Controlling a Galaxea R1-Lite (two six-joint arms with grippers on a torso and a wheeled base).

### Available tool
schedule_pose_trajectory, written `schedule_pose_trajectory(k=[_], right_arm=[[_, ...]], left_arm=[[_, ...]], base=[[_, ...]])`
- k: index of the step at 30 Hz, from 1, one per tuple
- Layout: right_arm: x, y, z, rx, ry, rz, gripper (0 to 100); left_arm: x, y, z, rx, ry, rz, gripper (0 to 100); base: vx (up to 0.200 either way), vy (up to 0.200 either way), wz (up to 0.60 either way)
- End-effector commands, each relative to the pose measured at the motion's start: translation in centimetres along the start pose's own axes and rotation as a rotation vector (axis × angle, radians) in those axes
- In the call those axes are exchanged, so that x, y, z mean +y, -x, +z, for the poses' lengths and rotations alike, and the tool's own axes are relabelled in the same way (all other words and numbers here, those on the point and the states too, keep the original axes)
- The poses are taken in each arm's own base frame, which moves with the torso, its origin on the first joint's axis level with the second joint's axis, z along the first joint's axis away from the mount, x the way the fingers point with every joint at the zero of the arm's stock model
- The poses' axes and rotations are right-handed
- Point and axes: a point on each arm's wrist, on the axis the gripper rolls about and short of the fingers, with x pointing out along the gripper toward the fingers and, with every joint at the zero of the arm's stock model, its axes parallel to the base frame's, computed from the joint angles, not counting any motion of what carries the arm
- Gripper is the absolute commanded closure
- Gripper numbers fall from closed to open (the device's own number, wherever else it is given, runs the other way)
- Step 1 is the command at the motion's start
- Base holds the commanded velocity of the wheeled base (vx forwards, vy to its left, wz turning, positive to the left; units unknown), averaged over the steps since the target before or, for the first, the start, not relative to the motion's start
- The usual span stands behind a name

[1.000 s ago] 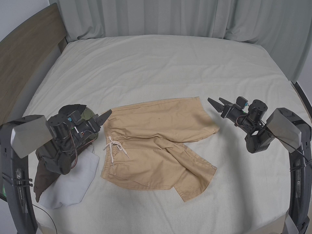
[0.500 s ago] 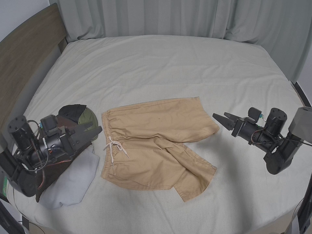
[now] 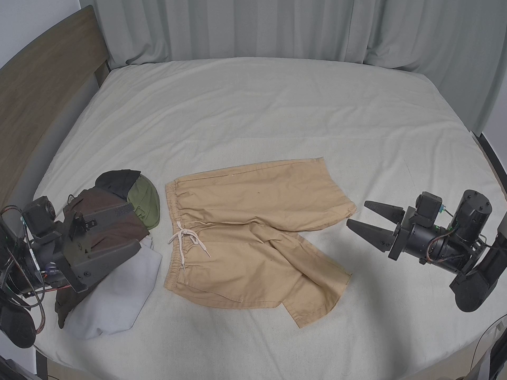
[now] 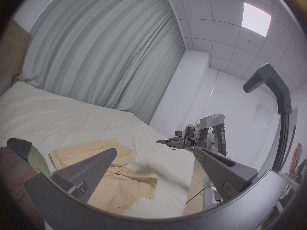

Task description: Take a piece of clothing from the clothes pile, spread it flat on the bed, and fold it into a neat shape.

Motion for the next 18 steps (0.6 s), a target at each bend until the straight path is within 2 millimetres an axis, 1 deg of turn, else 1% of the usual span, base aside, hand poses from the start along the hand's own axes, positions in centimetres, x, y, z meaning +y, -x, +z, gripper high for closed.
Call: schedule_pose_trajectory(k=[1,9,12,14,18], right_arm=[[0.4,0.1,-0.6,0.023,0.007,0.008,0],[0.1,-0.1,-1.0,0.035,0.003,0.005,0],[0.0,-0.3,-1.6,0.058,-0.015,0.006,0],[0.1,-0.2,-2.1,0.076,-0.030,0.005,0],[-0.2,0.2,-4.0,0.148,-0.075,-0.012,0]], left_arm=[[-0.4,0.4,0.1,-0.006,-0.029,0.007,0],[0.0,0.3,-0.4,0.010,-0.026,0.017,0],[0.8,0.2,-1.5,0.039,-0.049,0.047,0],[1.7,0.5,-2.3,0.063,-0.085,0.091,0],[3.9,0.8,-4.2,0.135,-0.253,0.128,0]], base=[[0.000,0.000,0.00],[0.000,0.000,0.00],[0.000,0.000,0.00],[0.000,0.000,0.00],[0.000,0.000,0.00]])
